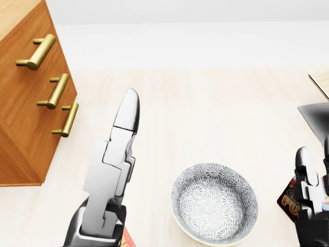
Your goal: Close the top drawer of the cabinet and put the bowl on top of it.
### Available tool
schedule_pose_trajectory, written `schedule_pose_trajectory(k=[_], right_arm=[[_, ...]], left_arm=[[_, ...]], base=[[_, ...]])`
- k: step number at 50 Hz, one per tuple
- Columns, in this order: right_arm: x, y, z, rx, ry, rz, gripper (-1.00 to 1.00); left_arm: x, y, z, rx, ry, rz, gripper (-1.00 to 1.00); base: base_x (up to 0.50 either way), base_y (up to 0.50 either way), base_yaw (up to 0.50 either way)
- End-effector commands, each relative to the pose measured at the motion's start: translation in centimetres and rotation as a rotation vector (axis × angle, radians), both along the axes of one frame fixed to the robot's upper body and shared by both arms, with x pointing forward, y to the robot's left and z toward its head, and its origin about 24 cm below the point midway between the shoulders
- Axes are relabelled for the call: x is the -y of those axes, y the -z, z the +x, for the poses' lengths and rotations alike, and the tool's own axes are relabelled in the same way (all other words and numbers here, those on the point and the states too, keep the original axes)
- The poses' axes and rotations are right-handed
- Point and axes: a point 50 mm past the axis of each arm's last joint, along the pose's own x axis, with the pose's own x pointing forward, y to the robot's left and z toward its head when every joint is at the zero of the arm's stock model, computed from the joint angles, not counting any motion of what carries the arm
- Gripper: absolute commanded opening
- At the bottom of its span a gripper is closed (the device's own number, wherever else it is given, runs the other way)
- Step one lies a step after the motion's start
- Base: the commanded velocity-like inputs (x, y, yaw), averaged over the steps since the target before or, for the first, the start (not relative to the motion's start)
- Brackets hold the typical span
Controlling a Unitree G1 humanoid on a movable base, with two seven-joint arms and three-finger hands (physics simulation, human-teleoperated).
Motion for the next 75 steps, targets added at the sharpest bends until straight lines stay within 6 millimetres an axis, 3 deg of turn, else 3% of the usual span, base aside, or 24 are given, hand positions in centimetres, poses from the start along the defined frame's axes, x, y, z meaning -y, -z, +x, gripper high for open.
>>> schedule_pose_trajectory(k=[1,12,22,33,39,55,75], right_arm=[[0.9,-0.6,0.0,0.021,0.032,0.017,1.00],[1.4,-0.6,0.4,0.018,0.046,0.028,1.00],[1.7,-0.9,0.0,0.025,0.044,0.038,1.00],[2.0,-1.0,0.0,0.028,0.050,0.045,1.00],[2.1,-1.1,-0.1,0.030,0.053,0.047,1.00],[2.2,-1.2,-0.1,0.029,0.053,0.051,1.00],[2.1,-1.2,-0.2,0.031,0.050,0.049,1.00]], left_arm=[[1.2,-1.0,-0.8,0.087,0.008,0.023,1.00],[2.1,-1.1,-0.9,0.110,0.023,0.050,1.00],[3.2,-3.4,-1.7,0.264,0.032,0.115,1.00],[4.7,-2.9,0.5,0.262,-0.058,0.233,1.00],[5.4,-2.8,0.7,0.272,-0.107,0.247,1.00],[7.2,1.9,2.2,0.177,-0.187,0.400,1.00],[7.2,4.3,2.4,0.220,-0.333,0.519,1.00]], base=[[0.00,0.00,0.00],[0.00,0.00,0.00],[0.00,0.00,0.00],[0.00,0.00,0.00],[0.00,0.00,0.00],[0.00,0.00,0.00],[0.00,0.00,0.00]])
